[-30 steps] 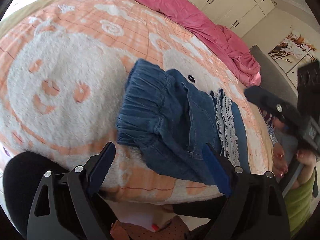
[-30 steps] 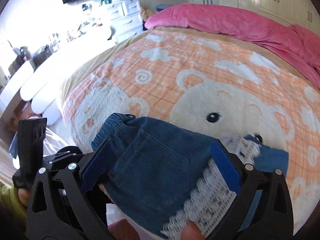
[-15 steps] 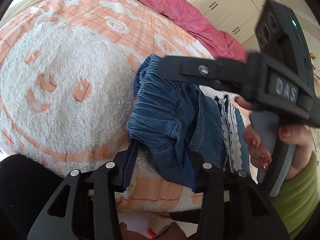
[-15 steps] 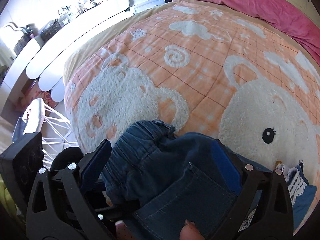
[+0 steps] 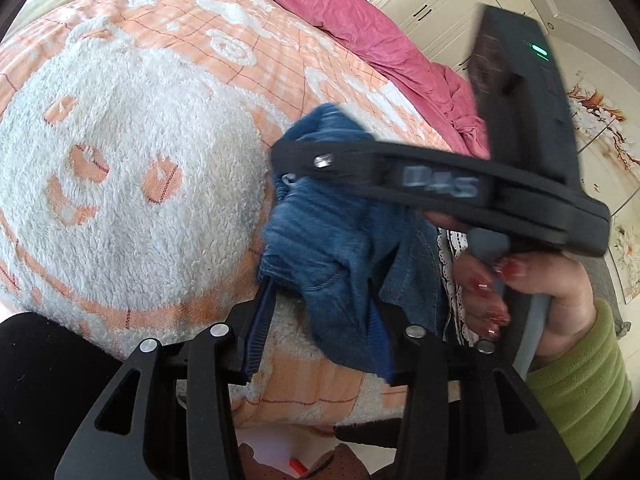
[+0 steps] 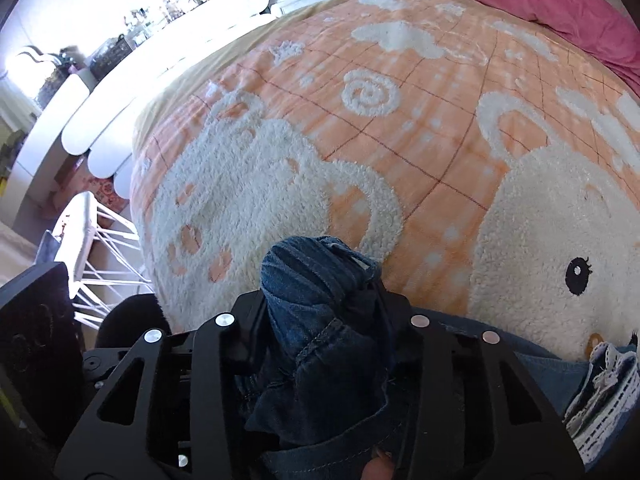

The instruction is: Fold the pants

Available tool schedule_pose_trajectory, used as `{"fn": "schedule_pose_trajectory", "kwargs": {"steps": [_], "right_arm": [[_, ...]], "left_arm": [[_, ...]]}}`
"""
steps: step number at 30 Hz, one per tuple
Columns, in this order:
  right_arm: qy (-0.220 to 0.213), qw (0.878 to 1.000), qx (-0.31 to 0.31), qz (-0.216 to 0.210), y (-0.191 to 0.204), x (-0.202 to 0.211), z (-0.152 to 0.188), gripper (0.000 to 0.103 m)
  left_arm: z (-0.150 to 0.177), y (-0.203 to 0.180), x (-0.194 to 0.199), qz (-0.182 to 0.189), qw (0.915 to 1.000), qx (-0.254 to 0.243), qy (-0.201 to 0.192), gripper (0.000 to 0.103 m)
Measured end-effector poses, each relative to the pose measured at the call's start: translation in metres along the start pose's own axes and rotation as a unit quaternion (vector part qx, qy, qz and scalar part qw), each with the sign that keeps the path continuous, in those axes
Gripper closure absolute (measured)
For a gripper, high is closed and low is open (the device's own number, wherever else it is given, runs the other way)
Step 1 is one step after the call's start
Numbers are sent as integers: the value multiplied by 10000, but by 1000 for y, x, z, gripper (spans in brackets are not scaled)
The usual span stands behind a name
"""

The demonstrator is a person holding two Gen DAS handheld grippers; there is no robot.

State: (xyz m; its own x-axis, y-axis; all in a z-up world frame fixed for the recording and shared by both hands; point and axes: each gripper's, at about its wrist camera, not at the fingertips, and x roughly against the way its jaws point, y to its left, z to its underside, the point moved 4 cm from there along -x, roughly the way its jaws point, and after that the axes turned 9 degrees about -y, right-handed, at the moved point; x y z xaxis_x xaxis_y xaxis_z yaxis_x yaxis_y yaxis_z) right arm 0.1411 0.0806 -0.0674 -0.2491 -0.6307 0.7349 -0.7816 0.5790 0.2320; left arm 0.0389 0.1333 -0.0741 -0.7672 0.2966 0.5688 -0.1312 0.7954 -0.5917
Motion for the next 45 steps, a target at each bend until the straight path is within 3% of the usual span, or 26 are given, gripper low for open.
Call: {"fn": "schedule_pose_trajectory", "kwargs": {"steps": [2, 6, 7, 13, 17, 22, 29, 31, 33, 37, 39, 42, 45], "right_arm": [[-240, 9996, -104, -138, -2, 18, 0, 69], [-572, 9976, -214, -315, -6, 45, 0, 70], [-670, 9967, -279, -377, -9, 54, 1, 70], [-1113, 9920, -395, -440, -30, 100, 10, 70], [-1356, 9885, -559, -365, -55, 127, 16, 70], [-1583, 9834, -863, -209, -92, 156, 28, 70], [-1852, 9754, -1194, 59, -133, 188, 55, 70], [-1904, 9724, -1340, 124, -145, 197, 65, 68], [-1951, 9686, -1524, 243, -158, 207, 80, 56], [-2178, 9552, -1921, 563, -185, 230, 113, 56], [-2162, 9522, -2039, 712, -191, 233, 125, 56], [-2003, 9594, -1808, 822, -177, 226, 129, 54], [-1727, 9713, -1373, 886, -152, 208, 125, 45]], "left_arm": [[-1, -3, 2, 52, 9999, -82, -82, 53], [0, -11, 1, 122, 9997, -158, -132, 34], [0, -13, 1, 148, 9996, -171, -149, 33], [5, -55, -2, 296, 9969, -705, -201, 34], [6, -96, -12, 491, 9922, -1137, -103, 44], [9, -137, -28, 490, 9868, -1544, -34, 45], [25, -183, -57, 791, 9791, -1869, 108, 45], [32, -192, -64, 975, 9751, -1989, 115, 45], [46, -195, -69, 1030, 9712, -2142, 187, 44], [63, -192, -72, 1300, 9672, -2147, 389, 44], [65, -192, -70, 1266, 9648, -2280, 328, 44], [67, -193, -74, 1216, 9632, -2371, 348, 44], [72, -196, -81, 1149, 9615, -2464, 409, 43]]}}
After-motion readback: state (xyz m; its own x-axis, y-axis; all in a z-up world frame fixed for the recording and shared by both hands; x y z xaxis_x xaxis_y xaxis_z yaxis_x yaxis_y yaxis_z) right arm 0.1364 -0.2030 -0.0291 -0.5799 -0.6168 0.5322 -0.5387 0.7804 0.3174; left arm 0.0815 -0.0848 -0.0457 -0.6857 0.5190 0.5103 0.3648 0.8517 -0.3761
